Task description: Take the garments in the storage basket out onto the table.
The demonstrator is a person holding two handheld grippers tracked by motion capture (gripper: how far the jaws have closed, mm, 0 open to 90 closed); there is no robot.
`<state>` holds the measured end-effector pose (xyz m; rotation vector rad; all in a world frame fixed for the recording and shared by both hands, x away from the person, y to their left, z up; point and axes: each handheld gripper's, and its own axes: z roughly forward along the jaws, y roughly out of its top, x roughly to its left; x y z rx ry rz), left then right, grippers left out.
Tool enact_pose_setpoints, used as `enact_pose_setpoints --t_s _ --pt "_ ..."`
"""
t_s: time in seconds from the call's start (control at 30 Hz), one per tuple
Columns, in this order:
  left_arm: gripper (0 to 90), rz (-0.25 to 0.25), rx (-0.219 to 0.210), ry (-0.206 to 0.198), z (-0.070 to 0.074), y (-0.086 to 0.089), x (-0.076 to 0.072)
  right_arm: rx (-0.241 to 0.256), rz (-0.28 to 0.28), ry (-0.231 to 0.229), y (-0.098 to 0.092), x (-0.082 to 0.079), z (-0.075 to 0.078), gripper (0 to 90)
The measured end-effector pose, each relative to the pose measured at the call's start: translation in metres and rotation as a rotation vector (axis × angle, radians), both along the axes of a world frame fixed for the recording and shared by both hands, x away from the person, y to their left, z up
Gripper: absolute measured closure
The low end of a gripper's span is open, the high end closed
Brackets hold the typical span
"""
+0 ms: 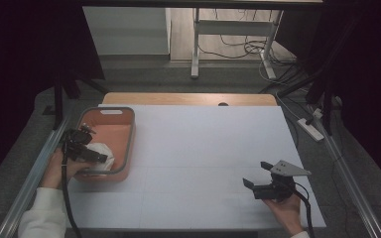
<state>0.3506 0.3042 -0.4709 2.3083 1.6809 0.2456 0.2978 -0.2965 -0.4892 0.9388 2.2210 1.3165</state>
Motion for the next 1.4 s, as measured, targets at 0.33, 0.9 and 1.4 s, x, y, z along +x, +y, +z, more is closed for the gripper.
enact_pose_setpoints --t_s 0.33,0.9,1.4 --pt "9.2 -0.006 0.037 0.024 -0.004 -0.005 0.002 -0.005 -0.003 0.001 0.000 0.000 0.000 6.2" --pt "44.1 -0.011 -0.001 0.040 -0.006 -0.002 0.003 -0.007 -0.006 0.002 0.001 -0.001 0.000 6.3" --pt "63.4 -0.014 -0.062 -0.015 -0.003 0.007 -0.001 -0.011 -0.010 0.000 0.000 -0.001 0.000 6.3"
